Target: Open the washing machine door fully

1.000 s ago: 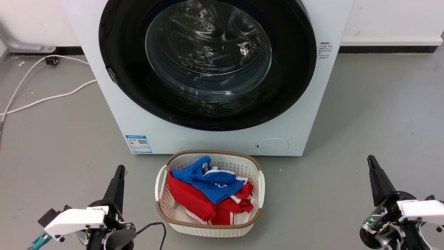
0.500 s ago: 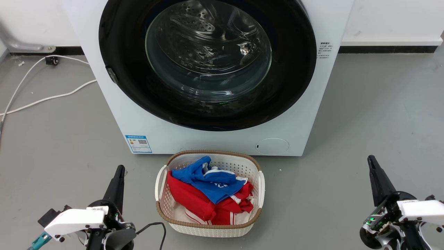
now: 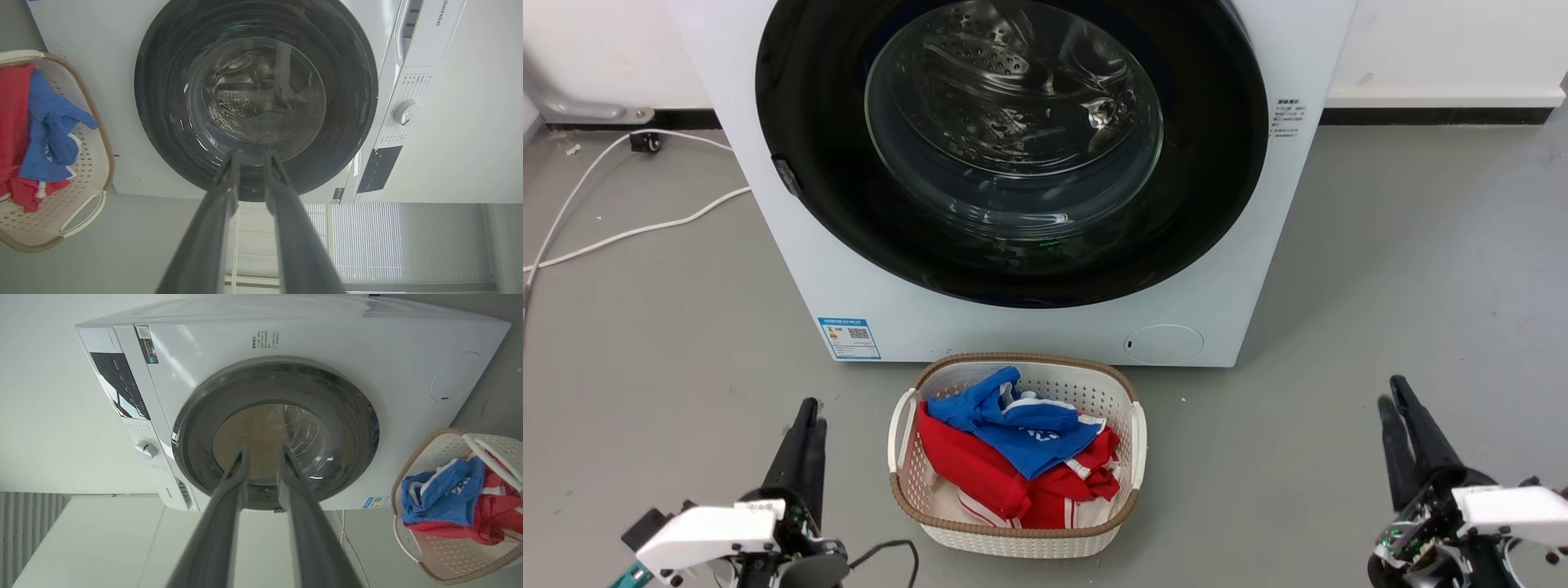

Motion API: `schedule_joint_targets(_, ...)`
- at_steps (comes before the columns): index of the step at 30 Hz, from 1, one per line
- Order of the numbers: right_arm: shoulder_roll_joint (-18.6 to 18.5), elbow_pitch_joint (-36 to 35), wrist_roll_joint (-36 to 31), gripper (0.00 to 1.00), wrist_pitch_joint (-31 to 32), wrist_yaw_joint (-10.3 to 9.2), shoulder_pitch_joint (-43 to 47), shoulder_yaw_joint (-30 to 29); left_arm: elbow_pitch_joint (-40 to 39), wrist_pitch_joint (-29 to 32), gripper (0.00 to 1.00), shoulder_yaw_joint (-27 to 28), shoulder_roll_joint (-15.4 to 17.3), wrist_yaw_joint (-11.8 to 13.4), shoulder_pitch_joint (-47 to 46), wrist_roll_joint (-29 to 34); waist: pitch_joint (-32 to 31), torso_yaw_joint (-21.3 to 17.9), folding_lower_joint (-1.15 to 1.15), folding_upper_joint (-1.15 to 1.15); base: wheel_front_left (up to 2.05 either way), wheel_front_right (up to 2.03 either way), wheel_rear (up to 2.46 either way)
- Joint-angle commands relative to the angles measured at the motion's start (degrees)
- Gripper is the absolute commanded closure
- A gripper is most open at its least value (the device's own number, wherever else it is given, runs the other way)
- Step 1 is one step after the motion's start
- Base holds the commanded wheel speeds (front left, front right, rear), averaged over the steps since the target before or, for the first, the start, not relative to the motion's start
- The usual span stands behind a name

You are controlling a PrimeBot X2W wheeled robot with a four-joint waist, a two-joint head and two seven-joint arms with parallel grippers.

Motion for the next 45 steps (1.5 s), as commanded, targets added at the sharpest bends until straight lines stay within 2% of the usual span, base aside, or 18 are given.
schedule_joint_targets(1, 0.0, -0.5, 0.0, 0.00, -0.1, 0.00, -0.1, 0.1, -0.3, -0.3, 0.00, -0.3, 0.0, 0.0, -0.1, 0.0, 0.0, 0.0, 0.00, 0.00, 0.00, 0.00, 0.00)
schedule_joint_targets(13, 0.0, -3.4, -1.0, 0.00, -2.4, 0.02, 1.0, 1.9, -2.5, -3.8, 0.00, -4.0, 0.0, 0.0, 0.0, 1.8, 0.0, 0.0, 0.00, 0.00, 0.00, 0.00, 0.00)
schedule_joint_targets(21, -0.8, -4.7, -4.6, 0.00, -5.0, 0.03, 1.4, 3.5, -5.0, -5.8, 0.00, -4.8, 0.0, 0.0, 0.4, 6.9, 0.0, 0.0, 0.00, 0.00, 0.00, 0.00, 0.00)
schedule_joint_targets(29, -1.7, -5.9, -11.0, 0.00, -7.4, 0.04, 1.7, 4.5, -7.7, -7.6, 0.00, -6.1, -0.1, -0.1, 0.9, 16.7, -0.1, 0.0, 0.00, 0.00, 0.00, 0.00, 0.00)
schedule_joint_targets(38, -2.1, -7.2, -21.8, 0.00, -9.3, 0.06, 2.2, 5.4, -8.8, -9.4, 0.00, -6.9, -0.1, 0.5, 1.3, 29.3, -0.2, -0.2, 0.00, 0.00, 0.00, 0.00, 0.00)
schedule_joint_targets(45, -2.4, -8.2, -32.7, 0.00, -9.7, 0.07, 2.5, 5.2, -8.6, -10.8, 0.00, -8.6, -0.1, 1.1, 1.4, 39.5, -0.2, -0.2, 0.00, 0.00, 0.00, 0.00, 0.00)
